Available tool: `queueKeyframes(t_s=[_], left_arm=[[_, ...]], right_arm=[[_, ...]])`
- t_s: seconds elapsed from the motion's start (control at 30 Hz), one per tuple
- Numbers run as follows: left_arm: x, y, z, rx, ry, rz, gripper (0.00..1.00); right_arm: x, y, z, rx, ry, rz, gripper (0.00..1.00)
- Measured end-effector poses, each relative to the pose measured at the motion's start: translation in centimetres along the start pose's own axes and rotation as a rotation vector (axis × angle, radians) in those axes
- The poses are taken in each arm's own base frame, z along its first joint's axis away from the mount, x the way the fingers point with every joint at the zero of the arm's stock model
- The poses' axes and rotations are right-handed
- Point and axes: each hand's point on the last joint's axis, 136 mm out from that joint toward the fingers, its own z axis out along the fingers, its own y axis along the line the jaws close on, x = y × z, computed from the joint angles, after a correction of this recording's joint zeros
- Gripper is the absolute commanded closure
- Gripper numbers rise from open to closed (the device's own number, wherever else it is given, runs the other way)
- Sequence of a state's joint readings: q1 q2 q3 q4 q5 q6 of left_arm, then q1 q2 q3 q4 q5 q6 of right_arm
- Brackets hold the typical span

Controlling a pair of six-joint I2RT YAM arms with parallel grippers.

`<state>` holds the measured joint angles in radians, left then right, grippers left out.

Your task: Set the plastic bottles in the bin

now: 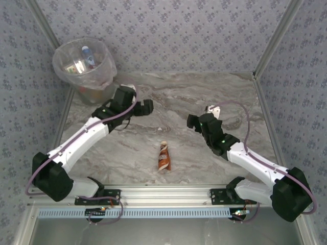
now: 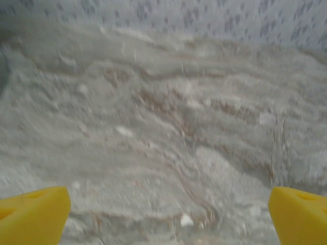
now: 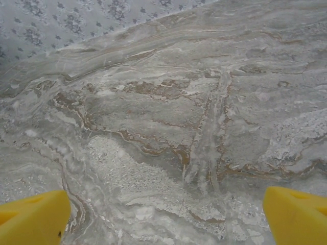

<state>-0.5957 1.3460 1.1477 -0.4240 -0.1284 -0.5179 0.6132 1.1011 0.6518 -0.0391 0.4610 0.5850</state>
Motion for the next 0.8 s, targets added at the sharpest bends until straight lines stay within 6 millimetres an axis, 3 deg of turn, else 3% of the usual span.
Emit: queueKeyframes(t_s=[0.2,0.33,0.53,0.6,0.8], left_arm=[[7.0,-1.4,0.7,0.003,0.170,-0.010,0.01],[11.8,-3.6,0.8,0.028,0.317,0.051,0.01],[19.5,-4.7,0.7,-0.002,0.568,0.161,0.01],[21.1,-4.9,0.4,-0.013,0.629,0.192,0.01],[23.1,-5.2,0.6,-0.010,0.709,0.201,0.01]], right_arm=[[0.2,-0.5,0.1,0.017,0.009,0.012,0.01],[0.2,-0.8,0.1,0.027,0.011,0.034,0.01],[1.1,-1.2,0.6,0.050,0.039,0.036,0.01],[1.4,-1.3,0.8,0.058,0.051,0.029,0.01],[1.7,-1.4,0.9,0.063,0.059,0.027,0.01]])
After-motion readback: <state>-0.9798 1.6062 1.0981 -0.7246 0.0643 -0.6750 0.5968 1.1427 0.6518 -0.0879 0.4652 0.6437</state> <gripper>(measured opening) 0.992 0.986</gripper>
